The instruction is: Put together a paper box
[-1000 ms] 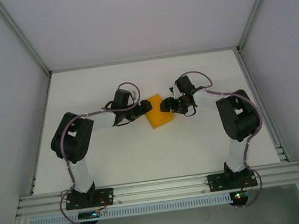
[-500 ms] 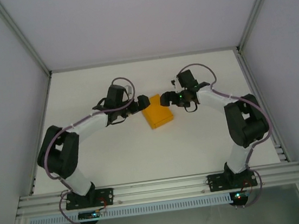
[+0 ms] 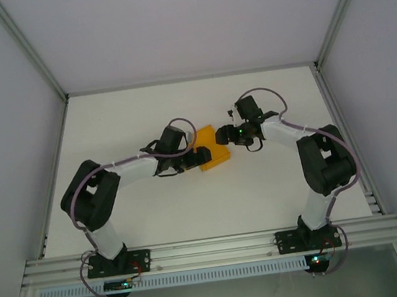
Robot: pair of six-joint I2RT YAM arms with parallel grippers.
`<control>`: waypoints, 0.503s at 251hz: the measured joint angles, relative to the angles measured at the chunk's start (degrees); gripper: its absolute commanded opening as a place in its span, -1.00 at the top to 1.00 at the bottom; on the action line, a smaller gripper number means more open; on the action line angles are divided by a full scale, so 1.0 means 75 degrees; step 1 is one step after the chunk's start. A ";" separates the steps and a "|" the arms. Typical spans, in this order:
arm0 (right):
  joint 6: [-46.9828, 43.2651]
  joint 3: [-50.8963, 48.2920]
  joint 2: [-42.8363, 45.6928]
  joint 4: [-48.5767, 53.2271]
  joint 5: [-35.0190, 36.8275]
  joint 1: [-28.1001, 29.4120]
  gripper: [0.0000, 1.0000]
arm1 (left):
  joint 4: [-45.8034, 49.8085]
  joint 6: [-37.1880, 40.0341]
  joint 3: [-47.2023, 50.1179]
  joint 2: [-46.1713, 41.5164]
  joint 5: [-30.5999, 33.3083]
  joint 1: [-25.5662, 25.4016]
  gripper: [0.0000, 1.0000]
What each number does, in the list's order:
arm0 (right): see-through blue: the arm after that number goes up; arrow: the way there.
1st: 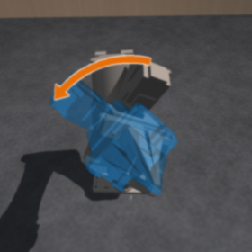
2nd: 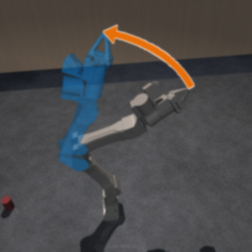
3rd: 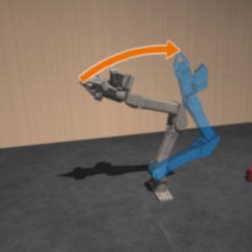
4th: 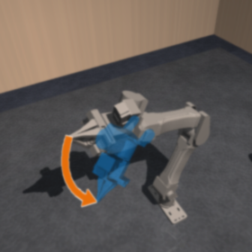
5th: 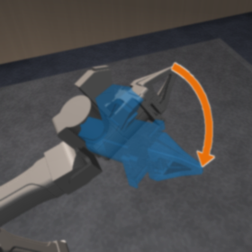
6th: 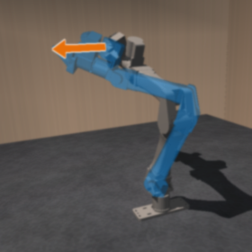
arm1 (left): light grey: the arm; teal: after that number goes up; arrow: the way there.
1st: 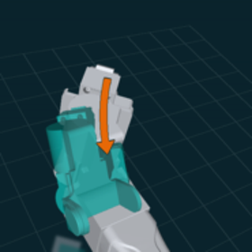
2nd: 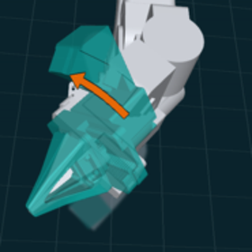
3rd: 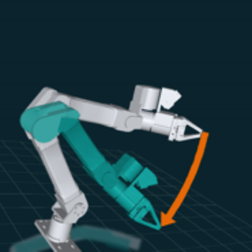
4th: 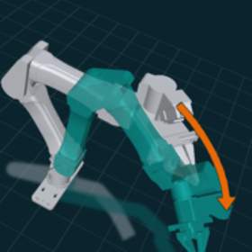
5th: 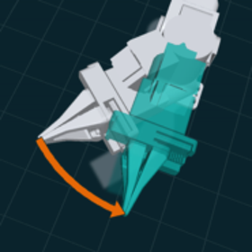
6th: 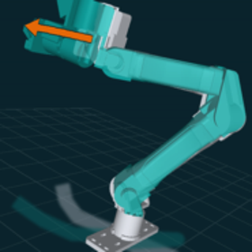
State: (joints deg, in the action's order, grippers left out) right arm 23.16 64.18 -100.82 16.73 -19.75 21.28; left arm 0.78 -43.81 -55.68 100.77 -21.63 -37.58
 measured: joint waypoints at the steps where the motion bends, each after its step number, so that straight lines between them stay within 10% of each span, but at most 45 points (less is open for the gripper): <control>1: 0.0003 -0.0006 -0.0006 -0.0003 -0.0003 0.0000 -0.40 | -0.0012 0.0003 0.0000 0.0012 0.0000 0.0003 -0.60; 126: 0.0224 -0.0114 -0.0554 -0.0379 -0.0562 0.0061 -0.14 | -0.0391 -0.0391 -0.0326 0.0755 -0.0227 0.0131 -0.32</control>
State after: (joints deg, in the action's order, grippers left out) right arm 24.84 63.33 -104.97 13.89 -23.97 21.74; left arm -2.15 -46.74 -58.13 106.43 -23.33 -36.60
